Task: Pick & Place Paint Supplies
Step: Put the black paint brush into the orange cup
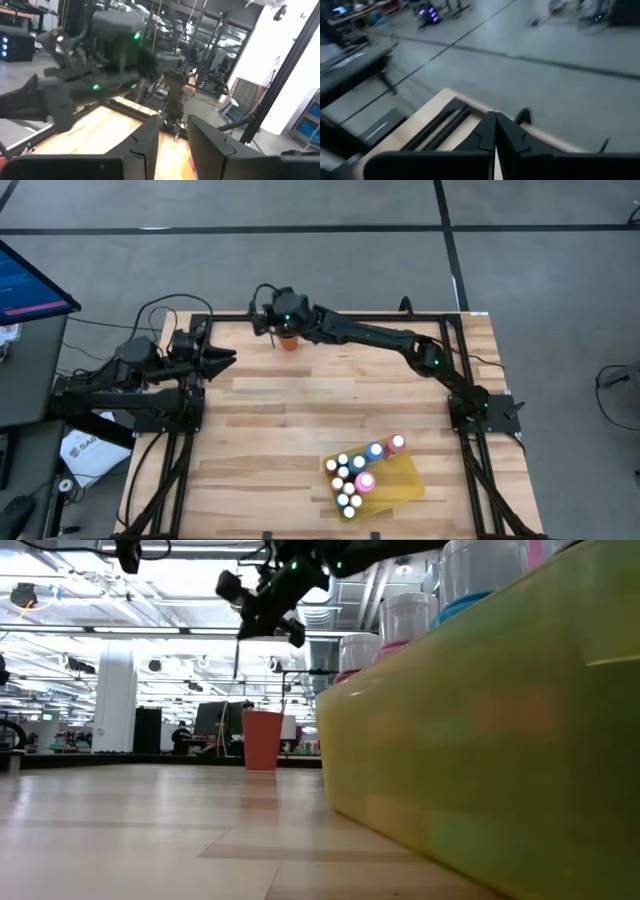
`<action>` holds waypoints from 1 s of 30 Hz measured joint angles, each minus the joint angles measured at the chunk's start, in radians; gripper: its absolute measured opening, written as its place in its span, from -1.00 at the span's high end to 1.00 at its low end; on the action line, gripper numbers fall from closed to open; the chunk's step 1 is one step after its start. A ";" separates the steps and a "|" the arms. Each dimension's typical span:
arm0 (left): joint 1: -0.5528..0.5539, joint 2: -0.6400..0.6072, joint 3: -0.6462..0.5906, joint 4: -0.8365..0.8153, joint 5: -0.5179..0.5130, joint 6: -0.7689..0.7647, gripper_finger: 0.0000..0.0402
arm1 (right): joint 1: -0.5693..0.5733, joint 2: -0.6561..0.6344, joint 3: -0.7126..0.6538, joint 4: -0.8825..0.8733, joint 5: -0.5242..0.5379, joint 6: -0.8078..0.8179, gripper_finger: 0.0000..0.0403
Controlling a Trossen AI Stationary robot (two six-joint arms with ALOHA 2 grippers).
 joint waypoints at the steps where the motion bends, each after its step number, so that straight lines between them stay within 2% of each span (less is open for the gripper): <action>1: 0.000 -0.007 0.000 -0.001 0.000 0.000 0.53 | -0.007 0.003 -0.002 0.025 0.026 -0.023 1.00; 4: 0.000 -0.022 0.000 0.000 0.000 0.000 0.53 | -0.016 0.006 -0.003 0.082 0.094 -0.085 1.00; 12: 0.000 -0.026 0.000 0.000 0.000 0.008 0.53 | -0.060 0.004 -0.002 0.089 0.170 -0.203 1.00; 30: 0.000 -0.026 0.000 -0.002 0.000 0.060 0.53 | -0.064 0.010 -0.001 0.175 0.099 -0.396 1.00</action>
